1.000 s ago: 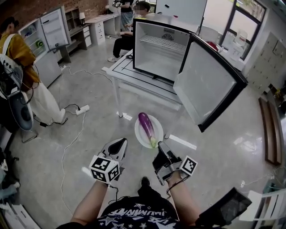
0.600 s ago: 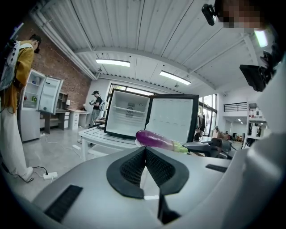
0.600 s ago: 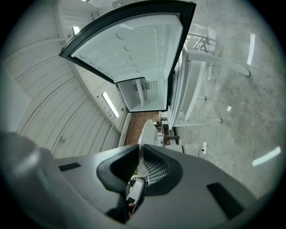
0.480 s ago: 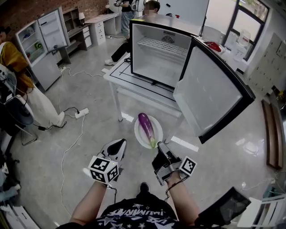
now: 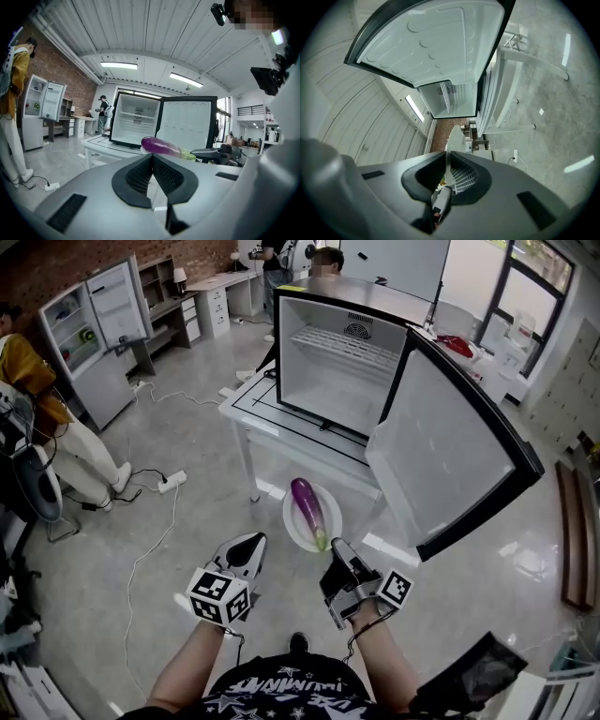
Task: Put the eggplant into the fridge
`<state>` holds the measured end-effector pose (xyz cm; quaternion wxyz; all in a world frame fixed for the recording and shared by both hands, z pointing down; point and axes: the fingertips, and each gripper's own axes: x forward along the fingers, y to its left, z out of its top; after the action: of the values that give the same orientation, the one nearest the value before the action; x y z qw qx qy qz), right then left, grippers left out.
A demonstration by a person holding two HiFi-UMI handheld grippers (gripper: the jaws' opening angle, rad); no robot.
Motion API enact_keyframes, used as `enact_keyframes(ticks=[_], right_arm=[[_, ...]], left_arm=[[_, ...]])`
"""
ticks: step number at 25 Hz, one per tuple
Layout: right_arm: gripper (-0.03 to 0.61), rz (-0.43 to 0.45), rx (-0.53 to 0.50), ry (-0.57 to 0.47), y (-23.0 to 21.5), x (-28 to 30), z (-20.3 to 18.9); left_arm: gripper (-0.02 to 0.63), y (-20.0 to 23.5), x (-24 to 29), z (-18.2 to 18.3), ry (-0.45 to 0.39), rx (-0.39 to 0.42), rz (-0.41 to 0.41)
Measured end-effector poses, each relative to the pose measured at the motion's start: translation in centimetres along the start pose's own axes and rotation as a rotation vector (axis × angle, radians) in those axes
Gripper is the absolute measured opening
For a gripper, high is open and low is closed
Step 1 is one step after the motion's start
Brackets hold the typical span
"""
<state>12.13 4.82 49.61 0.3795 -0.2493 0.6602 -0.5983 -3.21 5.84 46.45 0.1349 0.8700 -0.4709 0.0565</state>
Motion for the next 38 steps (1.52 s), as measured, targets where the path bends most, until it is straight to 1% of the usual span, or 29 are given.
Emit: enact_keyframes(ticks=[6,10,16,21,26,31,38], right_arm=[[0.025,0.007,0.020,0.030,-0.4,1.0,1.2],[0.025,0.016,0.010,0.057,-0.1,1.5,1.5],[0.025,0.018,0.022,0.049,-0.5,2.4,2.3],[0.025,0.001,0.026,0.023,-1.5,3.3,3.4],[0.025,0.001,0.023,-0.020,-1.9,4.6,5.2],[0.025,-0.002,0.002,-0.037,-2.5,6.4,6.6],[0.025,-0.014,-0.003,-0.076,-3.5,9.5,8.5]], left_arm=[[0.009,0.0,1.5,0.3,-0.015,0.003,0.026],[0.009,0.0,1.8,0.1,-0.012,-0.002,0.042],[0.009,1.0,2.9,0.7,-0.013,-0.004,0.047],[0.009,2.0,5.1,0.7,-0.002,-0.006,0.017],[0.009,2.9,8.1,1.6,0.000,0.009,-0.029],[0.009,4.7,10.7,2.6,-0.007,0.004,-0.057],[0.009,7.5,14.4,3.2,0.010,0.003,-0.101]])
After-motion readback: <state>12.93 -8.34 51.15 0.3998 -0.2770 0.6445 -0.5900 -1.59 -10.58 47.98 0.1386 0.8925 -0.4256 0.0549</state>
